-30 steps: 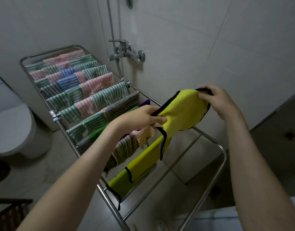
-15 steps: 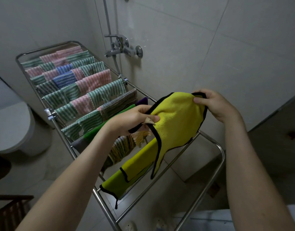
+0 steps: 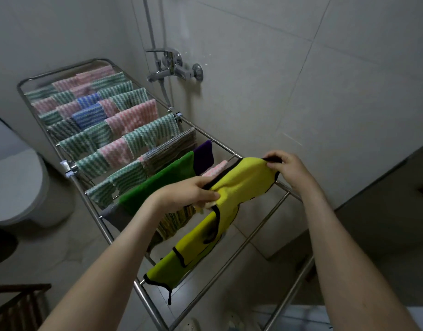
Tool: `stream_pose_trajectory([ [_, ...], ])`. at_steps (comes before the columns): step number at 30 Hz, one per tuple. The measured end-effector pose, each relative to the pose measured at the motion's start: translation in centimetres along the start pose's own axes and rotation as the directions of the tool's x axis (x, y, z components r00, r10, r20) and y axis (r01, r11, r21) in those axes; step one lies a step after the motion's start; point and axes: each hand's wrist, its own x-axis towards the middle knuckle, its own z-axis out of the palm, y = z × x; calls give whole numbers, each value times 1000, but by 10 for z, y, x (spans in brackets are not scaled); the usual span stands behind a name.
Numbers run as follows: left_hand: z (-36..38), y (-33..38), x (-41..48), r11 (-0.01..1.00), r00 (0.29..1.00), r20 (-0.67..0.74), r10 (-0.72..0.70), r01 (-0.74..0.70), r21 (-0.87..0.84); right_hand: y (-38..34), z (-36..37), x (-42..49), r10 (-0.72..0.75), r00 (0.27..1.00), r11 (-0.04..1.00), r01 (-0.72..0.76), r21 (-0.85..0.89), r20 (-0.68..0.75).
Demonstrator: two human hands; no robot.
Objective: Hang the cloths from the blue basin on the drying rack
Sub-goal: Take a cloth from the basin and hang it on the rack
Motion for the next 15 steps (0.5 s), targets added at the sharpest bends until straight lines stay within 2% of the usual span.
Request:
stream_pose_trajectory([
  [5, -4, -7, 10, 994, 999, 19, -51, 52, -92, 14, 5, 13, 25, 999, 999, -26, -42, -44],
  [7, -7, -14, 14, 992, 996, 16, -83, 85, -97, 21, 6, 19, 57, 993, 994, -66, -84, -104],
  [9, -13, -22, 18, 986, 991, 15, -133, 134, -100, 29, 8, 28, 72, 984, 979, -101, -179, -161],
  [12, -20, -33, 23, 974, 976, 30, -214, 216, -69, 32, 11, 40, 105, 982, 910, -159, -382, -160],
  [15, -27, -45, 33, 950, 948, 70, -310, 311, -1, 29, 20, 54, 168, 980, 876, -198, -439, -107],
])
